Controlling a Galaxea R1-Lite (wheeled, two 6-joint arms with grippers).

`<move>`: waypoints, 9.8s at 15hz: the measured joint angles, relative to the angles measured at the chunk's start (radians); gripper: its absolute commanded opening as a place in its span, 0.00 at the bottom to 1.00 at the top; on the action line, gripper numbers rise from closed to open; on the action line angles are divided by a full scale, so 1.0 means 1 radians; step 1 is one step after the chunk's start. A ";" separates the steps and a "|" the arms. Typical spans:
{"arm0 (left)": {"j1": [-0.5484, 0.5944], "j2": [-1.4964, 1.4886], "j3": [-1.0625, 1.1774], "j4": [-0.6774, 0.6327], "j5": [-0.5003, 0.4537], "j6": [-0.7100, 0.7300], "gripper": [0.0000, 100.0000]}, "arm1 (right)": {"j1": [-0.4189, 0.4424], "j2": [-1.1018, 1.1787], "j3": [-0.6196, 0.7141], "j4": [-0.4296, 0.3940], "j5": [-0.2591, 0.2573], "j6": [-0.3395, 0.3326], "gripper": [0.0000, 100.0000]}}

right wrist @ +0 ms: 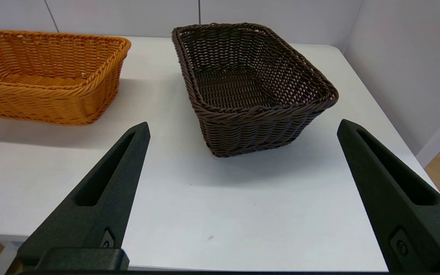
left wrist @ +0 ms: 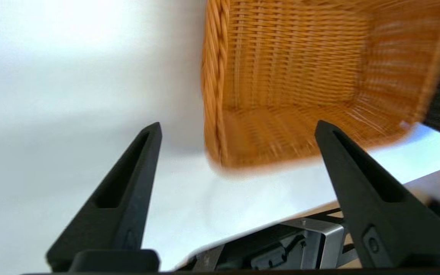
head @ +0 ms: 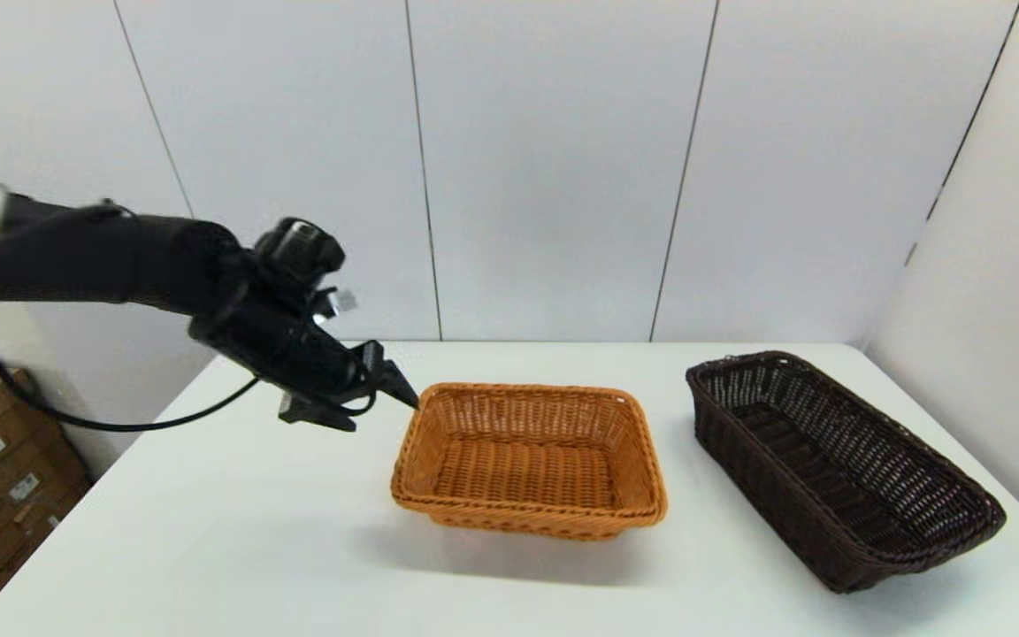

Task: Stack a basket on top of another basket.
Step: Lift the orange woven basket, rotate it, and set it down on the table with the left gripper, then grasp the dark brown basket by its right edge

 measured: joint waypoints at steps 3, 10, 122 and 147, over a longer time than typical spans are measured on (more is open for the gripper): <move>0.015 -0.284 0.127 0.042 0.121 0.001 1.00 | 0.000 0.000 0.000 0.000 0.000 0.000 1.00; 0.068 -1.033 0.432 0.284 0.249 0.013 1.00 | 0.000 0.000 0.000 0.000 0.000 0.000 1.00; 0.286 -1.930 1.457 -0.598 0.336 0.403 1.00 | -0.072 1.715 -0.851 0.422 -0.097 0.979 1.00; 0.286 -1.930 1.457 -0.598 0.336 0.403 1.00 | -0.134 1.881 -0.823 0.332 -0.105 1.015 0.00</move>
